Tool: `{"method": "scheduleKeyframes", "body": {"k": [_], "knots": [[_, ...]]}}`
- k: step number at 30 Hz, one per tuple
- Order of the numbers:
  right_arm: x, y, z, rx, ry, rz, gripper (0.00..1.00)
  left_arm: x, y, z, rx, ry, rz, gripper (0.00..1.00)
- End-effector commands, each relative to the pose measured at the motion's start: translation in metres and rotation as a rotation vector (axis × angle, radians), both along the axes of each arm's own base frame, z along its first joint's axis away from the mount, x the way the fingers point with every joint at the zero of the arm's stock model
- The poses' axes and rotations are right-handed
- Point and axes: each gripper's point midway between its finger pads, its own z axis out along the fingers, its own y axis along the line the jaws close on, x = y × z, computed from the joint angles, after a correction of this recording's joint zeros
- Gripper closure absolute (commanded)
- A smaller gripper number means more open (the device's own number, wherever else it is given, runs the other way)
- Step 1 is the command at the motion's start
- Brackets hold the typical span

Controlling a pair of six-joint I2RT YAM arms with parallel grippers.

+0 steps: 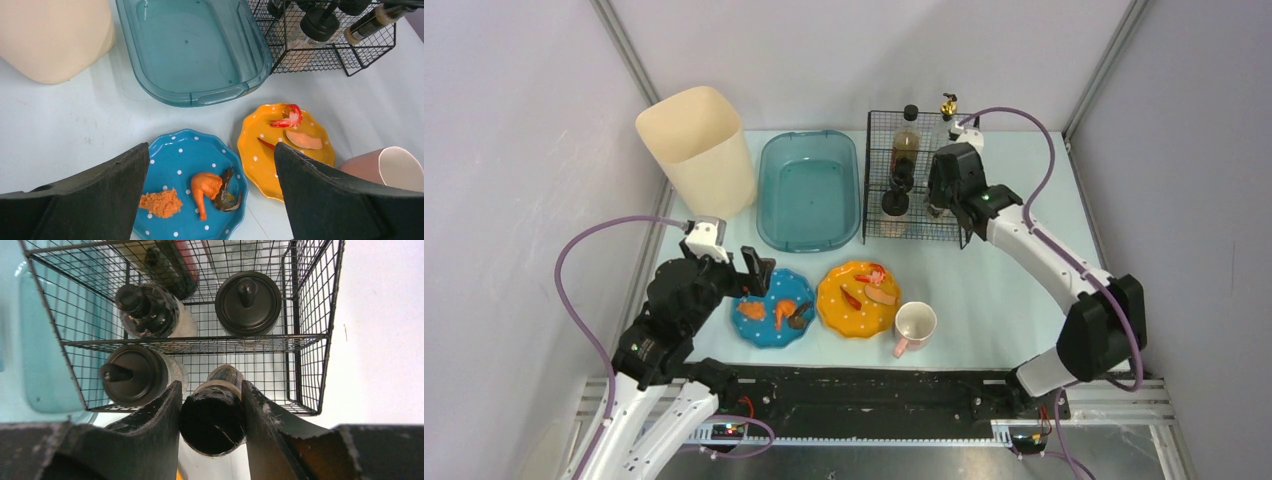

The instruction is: Clear the kitchen counter

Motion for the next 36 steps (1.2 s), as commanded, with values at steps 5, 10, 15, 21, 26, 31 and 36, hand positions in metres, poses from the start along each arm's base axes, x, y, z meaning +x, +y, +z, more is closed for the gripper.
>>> {"method": "scheduleKeyframes", "body": {"k": [5, 10, 15, 21, 26, 31, 36], "knots": [[0.034, 0.009, -0.008, 0.032, -0.03, -0.023, 0.86, 0.003, 0.002, 0.001, 0.009, -0.006, 0.009, 0.02], [0.04, 0.009, -0.032, 0.012, 0.021, -0.025, 0.85, 0.003, 0.002, 0.001, 0.01, -0.004, 0.01, 0.02], [0.041, 0.008, -0.05, 0.003, 0.064, -0.03, 0.81, 0.004, 0.002, 0.0, 0.01, -0.002, 0.011, 0.02], [0.042, 0.008, -0.062, 0.009, 0.093, -0.033, 0.77, 0.004, 0.002, 0.0, 0.012, 0.0, 0.011, 0.02], [0.042, 0.004, -0.067, 0.007, 0.11, -0.048, 0.54, 0.004, 0.002, -0.001, 0.012, 0.001, 0.009, 0.02], [0.042, 0.003, -0.061, 0.016, 0.098, -0.05, 0.33, 0.004, 0.001, -0.001, 0.012, 0.002, 0.009, 0.02], [0.039, 0.0, -0.037, 0.032, 0.05, -0.048, 0.26, 0.004, 0.001, -0.001, 0.014, 0.002, 0.008, 0.02]]}}
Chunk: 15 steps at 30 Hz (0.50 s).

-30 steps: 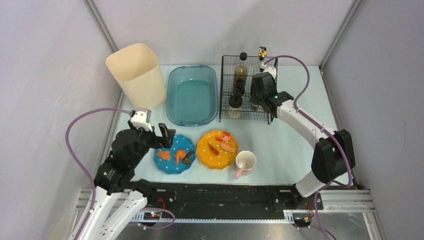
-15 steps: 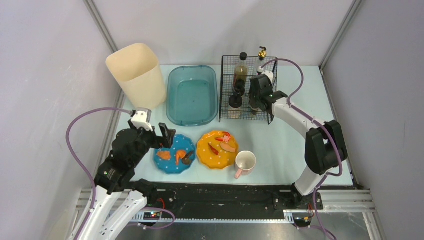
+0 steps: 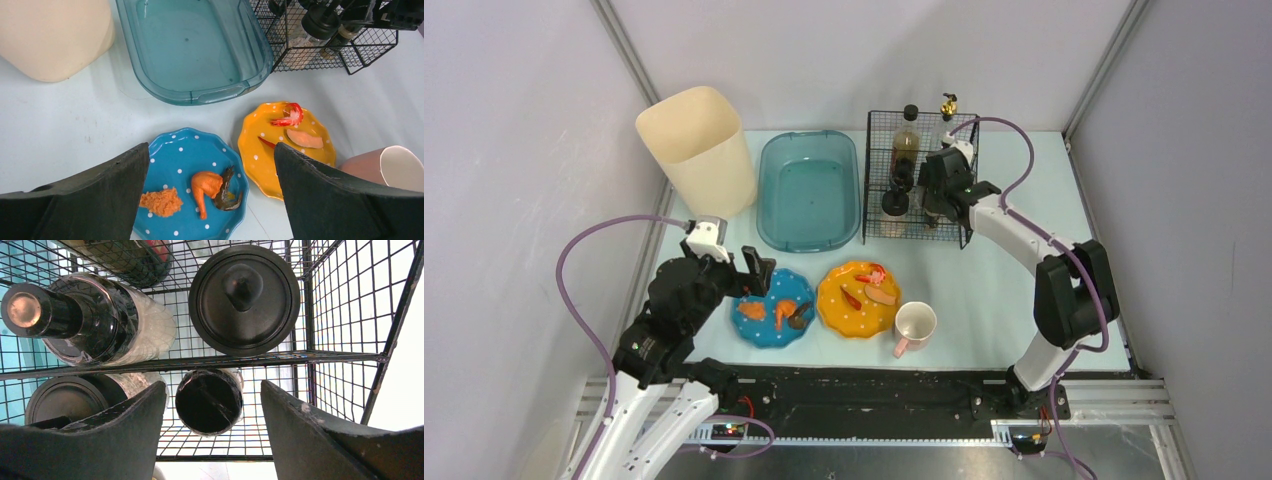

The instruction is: Clear the kitchen counter

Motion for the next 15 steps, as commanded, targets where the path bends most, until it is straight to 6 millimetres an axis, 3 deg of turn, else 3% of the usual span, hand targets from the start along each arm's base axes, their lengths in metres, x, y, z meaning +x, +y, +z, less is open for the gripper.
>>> {"method": "scheduleKeyframes", "body": {"k": [1, 7, 15], "knots": [[0.008, -0.001, 0.054, 0.051, -0.123, -0.007, 0.25, 0.003, 0.002, 0.001, 0.01, -0.007, 0.008, 0.02], [0.002, -0.019, 0.09, 0.044, -0.197, -0.027, 0.21, 0.003, 0.001, 0.002, 0.007, -0.009, 0.007, 0.02], [0.006, -0.065, 0.102, 0.049, -0.212, -0.115, 0.21, 0.002, 0.001, 0.003, 0.004, -0.013, 0.004, 0.02]]}}
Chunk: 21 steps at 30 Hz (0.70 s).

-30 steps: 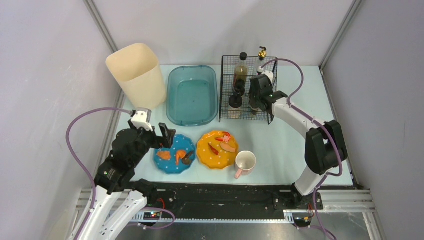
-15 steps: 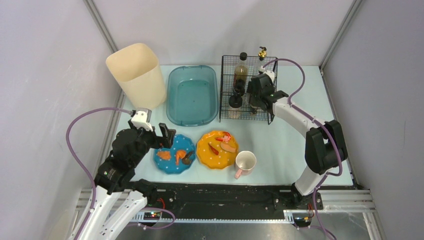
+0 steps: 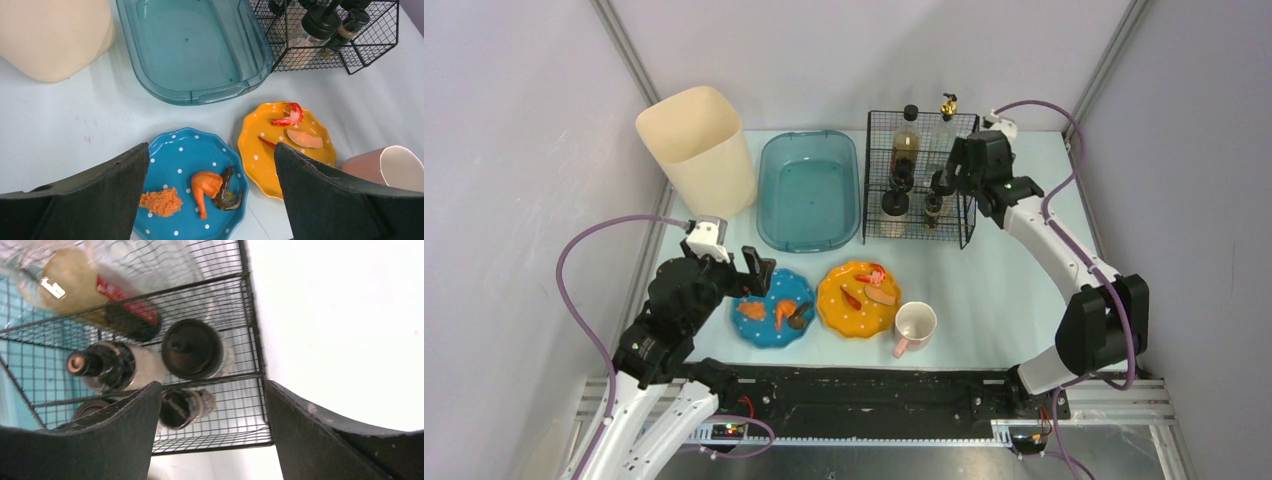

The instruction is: Clear the kitchen counter

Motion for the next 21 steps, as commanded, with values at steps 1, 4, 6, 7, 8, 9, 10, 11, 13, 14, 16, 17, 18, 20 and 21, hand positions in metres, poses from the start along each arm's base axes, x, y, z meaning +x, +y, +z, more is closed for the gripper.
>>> {"method": "scheduleKeyframes", "body": {"k": [1, 4, 6, 7, 8, 9, 10, 11, 13, 14, 16, 17, 18, 20, 21], "knots": [[0.004, -0.021, 0.024, -0.002, -0.048, -0.041, 0.21, 0.002, 0.001, 0.003, 0.004, -0.013, 0.003, 0.02], [0.009, -0.035, 0.022, -0.007, -0.047, -0.073, 0.21, 0.002, 0.001, 0.003, 0.003, -0.014, 0.002, 0.02], [0.013, -0.042, 0.019, -0.001, -0.046, -0.088, 0.22, 0.002, 0.001, 0.003, 0.002, -0.015, 0.002, 0.02], [0.016, -0.043, 0.018, 0.003, -0.049, -0.092, 0.24, 0.002, 0.001, 0.003, 0.002, -0.015, 0.0, 0.02], [0.018, -0.047, 0.018, 0.01, -0.049, -0.095, 0.24, 0.002, 0.001, 0.004, 0.002, -0.016, 0.002, 0.02], [0.021, -0.047, 0.016, 0.011, -0.052, -0.093, 0.26, 0.002, 0.001, 0.003, 0.002, -0.016, 0.002, 0.02], [0.023, -0.048, 0.015, 0.012, -0.052, -0.091, 0.26, 0.002, 0.001, 0.003, 0.002, -0.016, 0.002, 0.02], [0.027, -0.048, 0.013, 0.007, -0.054, -0.087, 0.27, 0.002, 0.001, 0.003, 0.002, -0.015, 0.001, 0.02], [0.03, -0.051, 0.008, 0.0, -0.047, -0.093, 0.29, 0.002, 0.001, 0.003, 0.002, -0.015, 0.001, 0.02], [0.031, -0.052, 0.006, 0.0, -0.044, -0.093, 0.3, 0.002, 0.001, 0.003, 0.002, -0.014, 0.001, 0.02], [0.036, -0.053, -0.004, 0.003, -0.029, -0.096, 0.32, 0.002, 0.0, 0.003, 0.002, -0.014, 0.0, 0.02], [0.037, -0.054, -0.006, 0.006, -0.025, -0.096, 0.33, 0.002, 0.0, 0.003, 0.002, -0.013, -0.001, 0.02], [0.039, -0.054, -0.01, 0.007, -0.019, -0.095, 0.35, 0.002, 0.0, 0.003, 0.003, -0.012, -0.001, 0.02], [0.043, -0.055, -0.014, 0.011, -0.015, -0.094, 0.37, 0.002, 0.0, 0.002, 0.004, -0.01, -0.002, 0.02], [0.044, -0.054, -0.016, 0.015, -0.013, -0.089, 0.39, 0.002, 0.0, 0.002, 0.005, -0.01, -0.002, 0.02]]}}
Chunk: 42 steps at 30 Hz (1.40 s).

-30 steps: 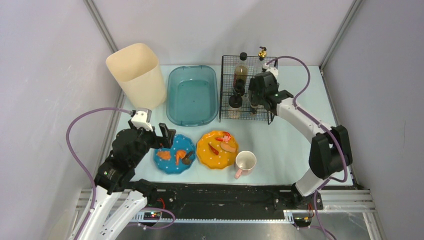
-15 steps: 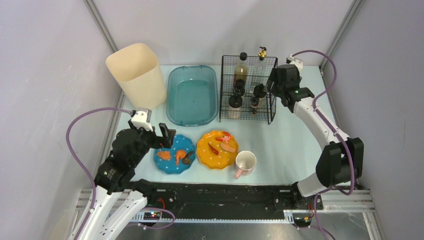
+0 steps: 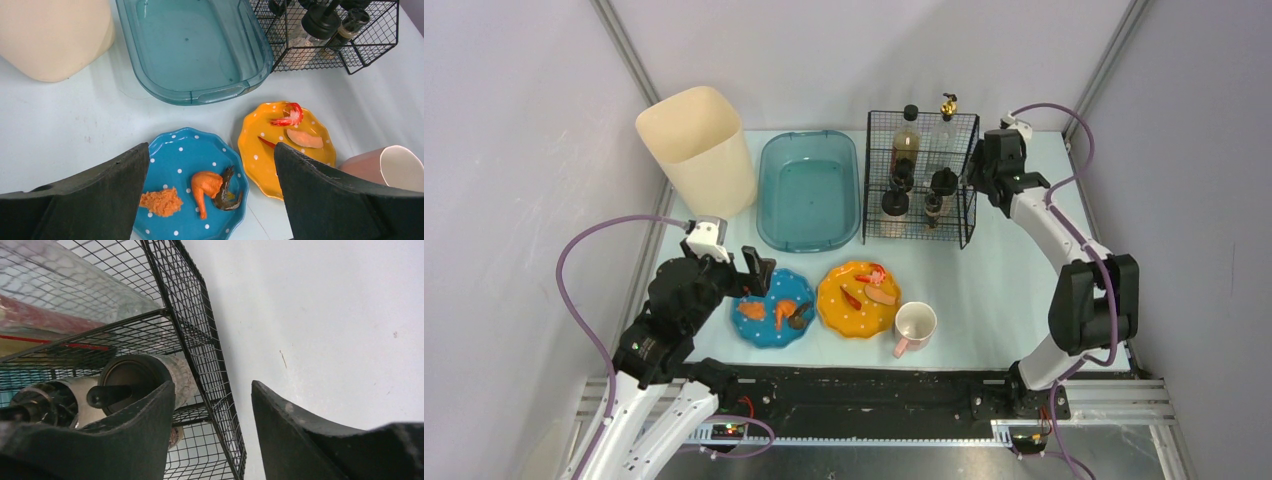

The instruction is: Clear the kitchen counter

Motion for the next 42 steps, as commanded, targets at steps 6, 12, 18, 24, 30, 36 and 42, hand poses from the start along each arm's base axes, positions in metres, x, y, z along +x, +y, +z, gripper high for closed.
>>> {"method": "scheduleKeyframes", "body": {"k": [6, 12, 18, 24, 30, 36, 42], "knots": [[0.032, 0.003, 0.003, 0.008, -0.038, 0.027, 0.49, 0.003, 0.001, 0.002, 0.006, -0.008, 0.003, 0.02], [0.049, 0.002, 0.0, -0.02, -0.033, 0.028, 0.63, 0.004, 0.001, 0.0, 0.009, -0.003, 0.003, 0.02], [0.059, -0.004, -0.008, -0.031, -0.001, 0.013, 0.74, 0.004, 0.001, 0.0, 0.012, -0.001, 0.004, 0.02], [0.064, -0.005, -0.017, -0.025, 0.022, 0.009, 0.93, 0.004, 0.001, -0.001, 0.014, 0.001, 0.004, 0.02], [0.064, -0.017, -0.024, -0.03, 0.04, -0.033, 1.0, 0.004, 0.001, 0.0, 0.013, -0.002, 0.006, 0.02], [0.058, -0.046, -0.02, -0.055, 0.034, -0.129, 1.0, 0.004, 0.001, 0.001, 0.011, -0.005, 0.005, 0.02], [0.047, -0.077, -0.013, -0.055, 0.018, -0.228, 1.0, 0.003, 0.001, 0.001, 0.007, -0.008, 0.003, 0.02]]}}
